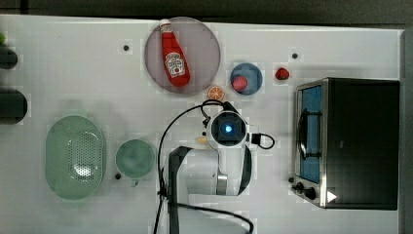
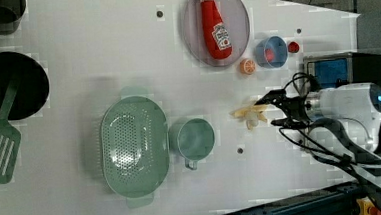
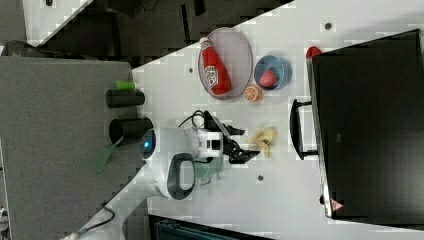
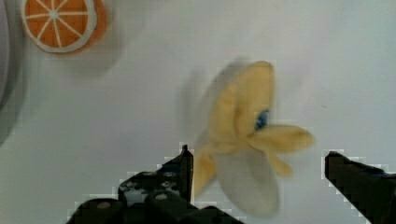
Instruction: Pick banana from table and place on oven.
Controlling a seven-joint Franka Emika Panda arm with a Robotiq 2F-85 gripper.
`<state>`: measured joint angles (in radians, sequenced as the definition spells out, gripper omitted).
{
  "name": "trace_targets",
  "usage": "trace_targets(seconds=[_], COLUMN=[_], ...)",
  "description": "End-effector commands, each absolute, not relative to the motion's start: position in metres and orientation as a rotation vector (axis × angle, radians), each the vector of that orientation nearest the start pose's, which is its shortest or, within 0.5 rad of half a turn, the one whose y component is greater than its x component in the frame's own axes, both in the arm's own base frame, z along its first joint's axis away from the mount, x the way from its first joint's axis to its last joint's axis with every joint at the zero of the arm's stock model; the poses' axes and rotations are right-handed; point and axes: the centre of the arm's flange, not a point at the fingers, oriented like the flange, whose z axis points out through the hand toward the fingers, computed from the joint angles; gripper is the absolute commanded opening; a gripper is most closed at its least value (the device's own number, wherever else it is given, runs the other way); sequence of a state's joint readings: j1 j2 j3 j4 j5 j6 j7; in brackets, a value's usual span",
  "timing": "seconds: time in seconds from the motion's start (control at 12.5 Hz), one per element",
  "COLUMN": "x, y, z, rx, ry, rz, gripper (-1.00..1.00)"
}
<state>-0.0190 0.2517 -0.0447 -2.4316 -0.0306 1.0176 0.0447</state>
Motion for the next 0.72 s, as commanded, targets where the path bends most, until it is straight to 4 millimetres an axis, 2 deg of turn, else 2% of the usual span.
trace_targets(seconds=[0.08,0.16,0.32,0.56,0.64,0.72], x=[0.478,0.477,0.477,0.478,0.478,0.479], y=[-0.023,-0.022,-0.019,-0.017,-0.017,-0.017], z=[0.167,0.16,0.155,0.158,0.158,0.161], rx=[-2.895,-2.895,-2.897,-2.896,-2.896,-2.894], ry=[1.358,1.356,1.344,1.337,1.337,1.337], rz=[0.13,0.13,0.125,0.116,0.114,0.108], gripper=[1.0,1.0,0.43,-0.28,-0.48,-0.5])
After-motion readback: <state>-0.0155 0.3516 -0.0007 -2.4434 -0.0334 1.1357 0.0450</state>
